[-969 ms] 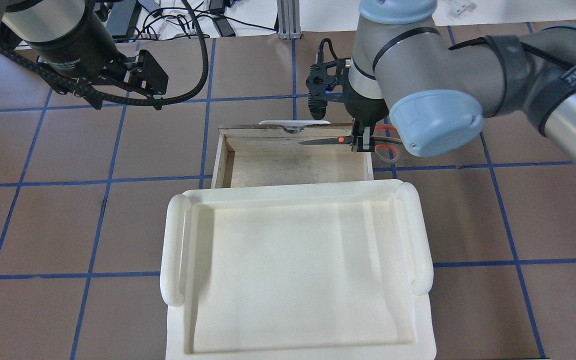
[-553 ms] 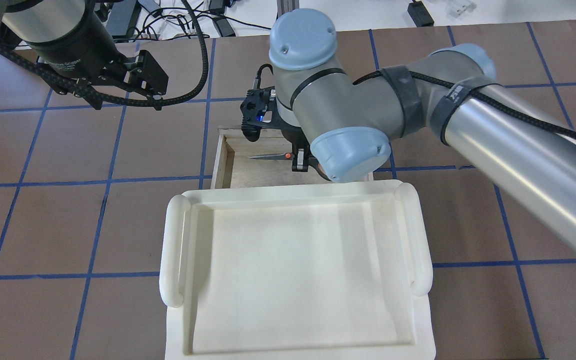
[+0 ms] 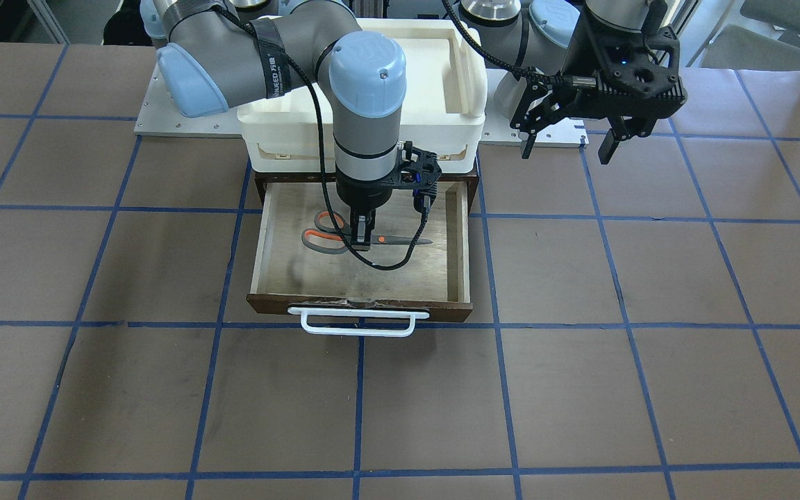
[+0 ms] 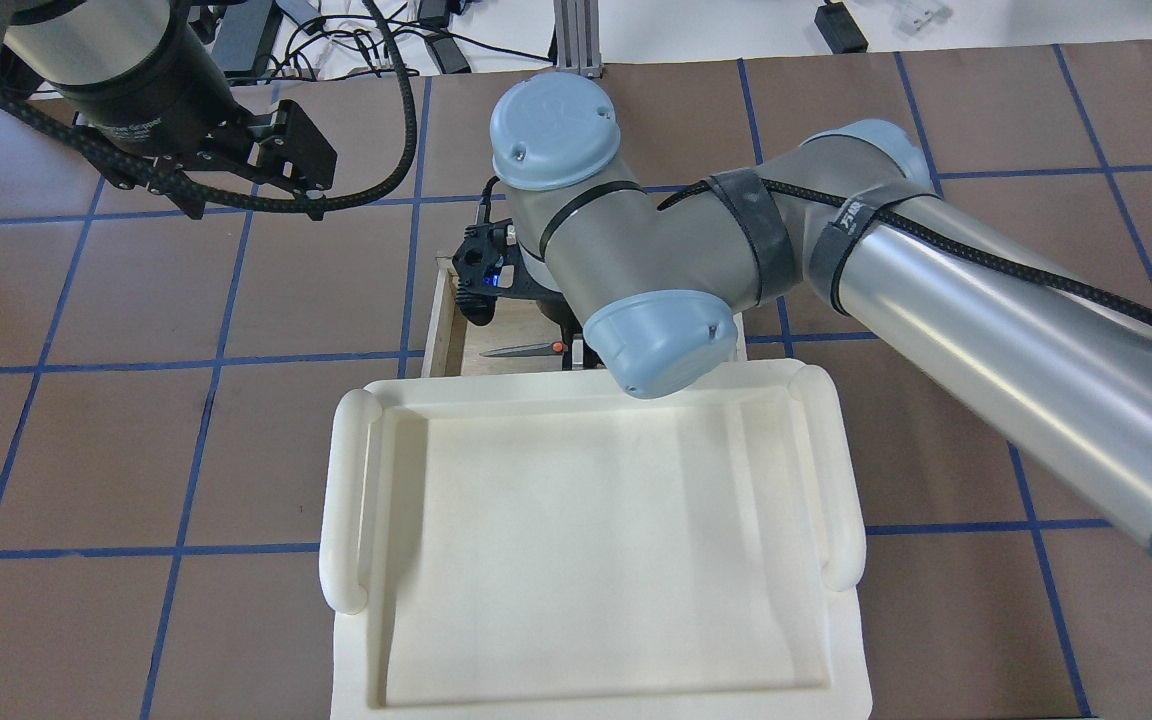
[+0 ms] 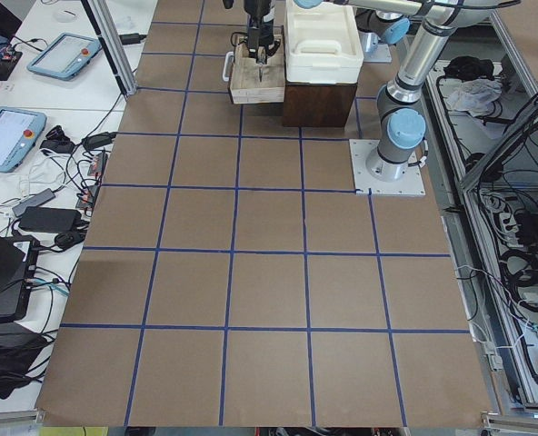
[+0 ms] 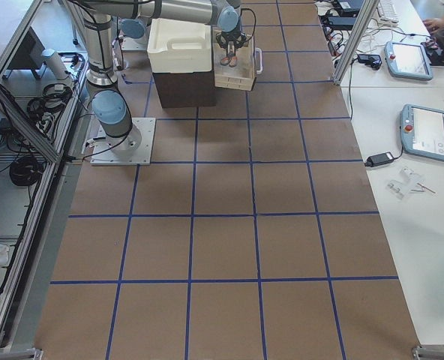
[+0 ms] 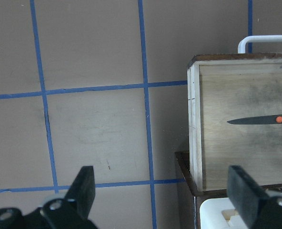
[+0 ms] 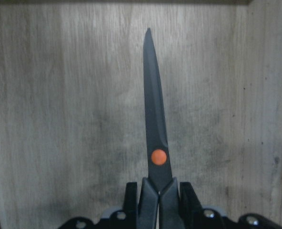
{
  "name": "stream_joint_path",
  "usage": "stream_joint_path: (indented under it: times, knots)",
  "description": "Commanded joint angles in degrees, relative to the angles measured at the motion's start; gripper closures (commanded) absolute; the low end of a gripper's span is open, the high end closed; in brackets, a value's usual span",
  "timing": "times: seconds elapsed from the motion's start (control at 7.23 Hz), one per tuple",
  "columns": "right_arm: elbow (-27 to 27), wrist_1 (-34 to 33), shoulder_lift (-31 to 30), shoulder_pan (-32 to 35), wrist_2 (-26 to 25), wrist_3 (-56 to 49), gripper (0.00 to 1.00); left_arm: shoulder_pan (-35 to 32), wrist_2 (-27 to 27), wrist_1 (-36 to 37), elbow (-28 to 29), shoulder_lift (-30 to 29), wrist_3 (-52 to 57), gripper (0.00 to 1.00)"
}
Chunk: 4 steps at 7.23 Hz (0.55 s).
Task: Put scissors in drawer and close it
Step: 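Lower the scissors into the open drawer with the right gripper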
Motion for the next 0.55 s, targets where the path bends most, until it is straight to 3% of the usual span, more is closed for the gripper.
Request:
stream_joint_path:
  times: [0.0,0.42]
  knots:
    - [1.61,0.81,0.10,0.04,0.08,-1.71,1.00,0.00,0.00,0.00,0.00,0.00,0.00,0.00]
    - [1.71,0.72,0.89,-0.05,0.26,-1.63,1.00,0.00,0.00,0.00,0.00,0.00,0.00,0.00]
